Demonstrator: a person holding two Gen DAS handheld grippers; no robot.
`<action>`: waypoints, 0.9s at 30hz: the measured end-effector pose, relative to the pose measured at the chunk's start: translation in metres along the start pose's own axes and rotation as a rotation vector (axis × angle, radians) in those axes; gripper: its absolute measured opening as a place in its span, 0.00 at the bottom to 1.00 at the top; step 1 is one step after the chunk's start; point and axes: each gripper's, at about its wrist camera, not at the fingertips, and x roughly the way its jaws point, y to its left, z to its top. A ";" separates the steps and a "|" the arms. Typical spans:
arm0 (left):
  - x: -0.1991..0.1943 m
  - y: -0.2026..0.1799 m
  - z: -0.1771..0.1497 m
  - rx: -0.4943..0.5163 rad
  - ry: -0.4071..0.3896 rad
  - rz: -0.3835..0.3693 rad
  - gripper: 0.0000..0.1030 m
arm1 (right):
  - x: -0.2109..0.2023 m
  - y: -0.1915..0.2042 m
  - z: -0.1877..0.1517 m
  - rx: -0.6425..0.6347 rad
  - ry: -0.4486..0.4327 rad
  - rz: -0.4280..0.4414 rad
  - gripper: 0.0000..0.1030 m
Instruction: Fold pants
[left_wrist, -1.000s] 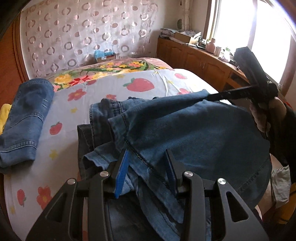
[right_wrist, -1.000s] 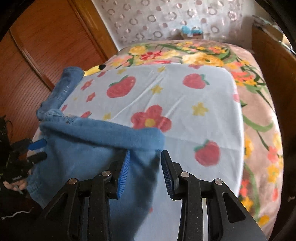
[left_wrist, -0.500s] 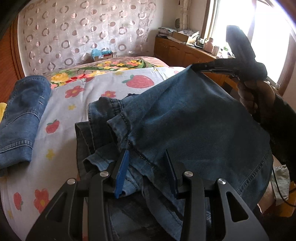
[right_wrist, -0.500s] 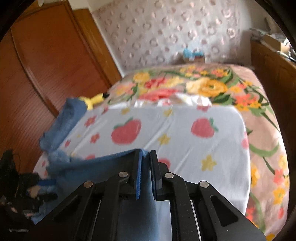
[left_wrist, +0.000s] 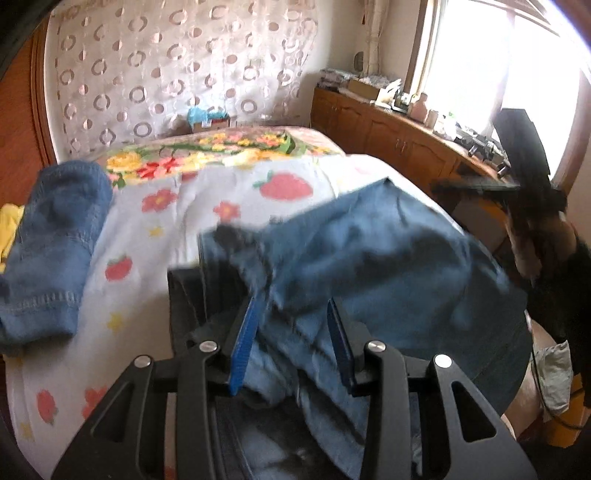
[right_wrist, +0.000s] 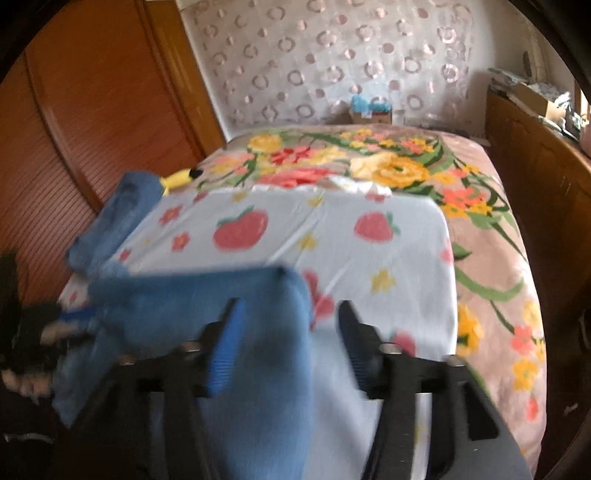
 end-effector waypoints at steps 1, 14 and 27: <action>0.000 0.000 0.005 0.003 -0.008 -0.003 0.37 | -0.004 0.002 -0.009 -0.006 0.015 -0.001 0.60; 0.043 0.026 0.023 0.005 0.058 0.131 0.37 | -0.030 0.000 -0.108 0.090 0.102 0.009 0.61; -0.024 -0.009 0.007 0.025 -0.046 0.051 0.37 | -0.038 0.005 -0.116 0.149 0.033 0.093 0.61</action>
